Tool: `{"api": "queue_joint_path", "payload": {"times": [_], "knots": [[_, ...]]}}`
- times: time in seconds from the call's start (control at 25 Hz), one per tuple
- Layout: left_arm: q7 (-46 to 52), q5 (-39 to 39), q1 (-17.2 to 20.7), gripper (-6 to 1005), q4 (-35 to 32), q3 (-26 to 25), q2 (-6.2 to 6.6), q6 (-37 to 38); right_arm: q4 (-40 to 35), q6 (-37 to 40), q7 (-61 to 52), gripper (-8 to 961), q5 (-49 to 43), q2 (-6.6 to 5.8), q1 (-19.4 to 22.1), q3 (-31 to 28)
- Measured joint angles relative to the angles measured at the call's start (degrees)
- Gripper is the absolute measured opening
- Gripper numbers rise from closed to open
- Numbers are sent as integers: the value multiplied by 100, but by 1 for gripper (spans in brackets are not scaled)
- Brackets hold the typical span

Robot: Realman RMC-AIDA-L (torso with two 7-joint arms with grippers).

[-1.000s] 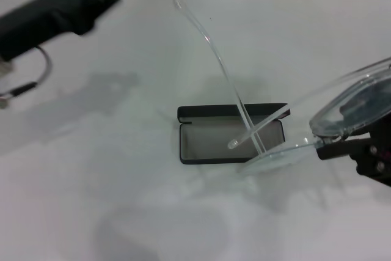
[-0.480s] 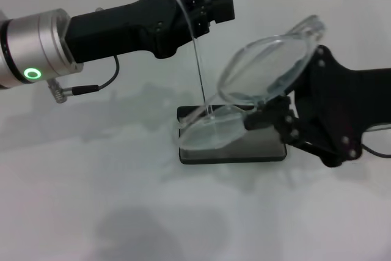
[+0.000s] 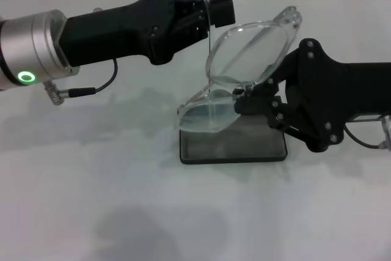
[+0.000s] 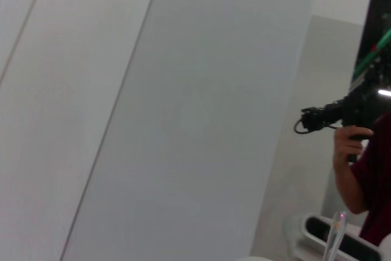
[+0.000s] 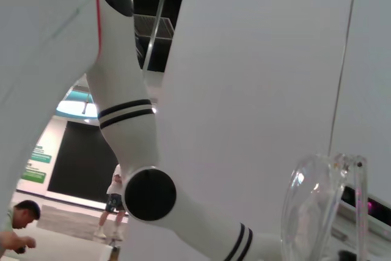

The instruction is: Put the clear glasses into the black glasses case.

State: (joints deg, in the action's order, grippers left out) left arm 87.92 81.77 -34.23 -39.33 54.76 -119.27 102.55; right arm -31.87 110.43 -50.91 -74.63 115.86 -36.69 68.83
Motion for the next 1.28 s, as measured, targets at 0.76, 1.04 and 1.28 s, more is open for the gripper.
{"api": "queue_joint_path", "payload": {"times": [0.76, 1.04, 1.28], "knots": [[-129, 11, -114, 96, -20, -3, 25, -278, 6, -171, 11, 48, -2, -18, -49, 25], [-143, 20, -192, 95, -39, 4, 2, 192, 6, -292, 11, 49, -8, -20, -7, 24], [-166, 13, -239, 95, -41, 135, 0, 317, 70, -306, 9, 49, -8, -18, -5, -19]]}}
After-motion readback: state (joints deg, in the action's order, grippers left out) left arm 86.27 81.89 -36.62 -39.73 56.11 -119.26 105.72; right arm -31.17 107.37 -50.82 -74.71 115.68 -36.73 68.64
